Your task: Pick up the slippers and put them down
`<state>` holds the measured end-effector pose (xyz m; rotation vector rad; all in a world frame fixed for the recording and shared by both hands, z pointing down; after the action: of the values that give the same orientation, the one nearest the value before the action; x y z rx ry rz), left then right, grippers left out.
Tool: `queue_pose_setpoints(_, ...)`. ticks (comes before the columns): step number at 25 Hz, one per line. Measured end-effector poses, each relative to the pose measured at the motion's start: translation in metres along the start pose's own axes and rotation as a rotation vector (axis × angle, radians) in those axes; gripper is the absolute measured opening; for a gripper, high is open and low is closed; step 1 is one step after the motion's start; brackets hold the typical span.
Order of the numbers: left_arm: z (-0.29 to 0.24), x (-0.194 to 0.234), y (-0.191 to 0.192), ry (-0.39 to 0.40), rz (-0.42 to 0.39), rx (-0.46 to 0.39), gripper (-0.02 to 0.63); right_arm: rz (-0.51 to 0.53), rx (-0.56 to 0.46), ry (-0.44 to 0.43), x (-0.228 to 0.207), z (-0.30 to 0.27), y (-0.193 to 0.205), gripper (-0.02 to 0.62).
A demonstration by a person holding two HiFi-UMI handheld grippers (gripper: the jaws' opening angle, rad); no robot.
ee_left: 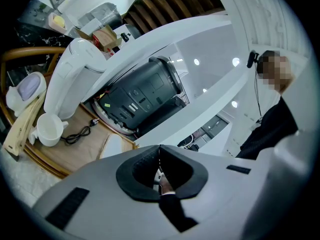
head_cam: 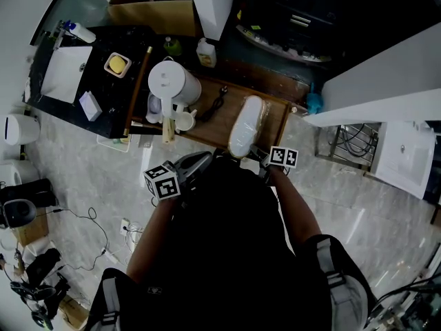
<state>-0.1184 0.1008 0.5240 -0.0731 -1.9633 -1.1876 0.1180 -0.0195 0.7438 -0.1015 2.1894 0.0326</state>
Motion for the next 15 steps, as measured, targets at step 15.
queue_pose_setpoints(15, -0.007, 0.001, 0.001, 0.055, -0.001, -0.012, 0.012, 0.118, -0.081, 0.090, 0.004, 0.013, -0.005, 0.100)
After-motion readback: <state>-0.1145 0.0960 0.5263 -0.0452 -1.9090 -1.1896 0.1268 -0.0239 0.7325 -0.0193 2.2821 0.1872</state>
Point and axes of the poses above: the fingertips, and each gripper's own axes: z backward along the fingers, x to its left, y out of its underside, the point moved 7 cm from there along z, backward along the fingers, and after that the axes turned 13 degrees about -z, right-handed, at the moved point
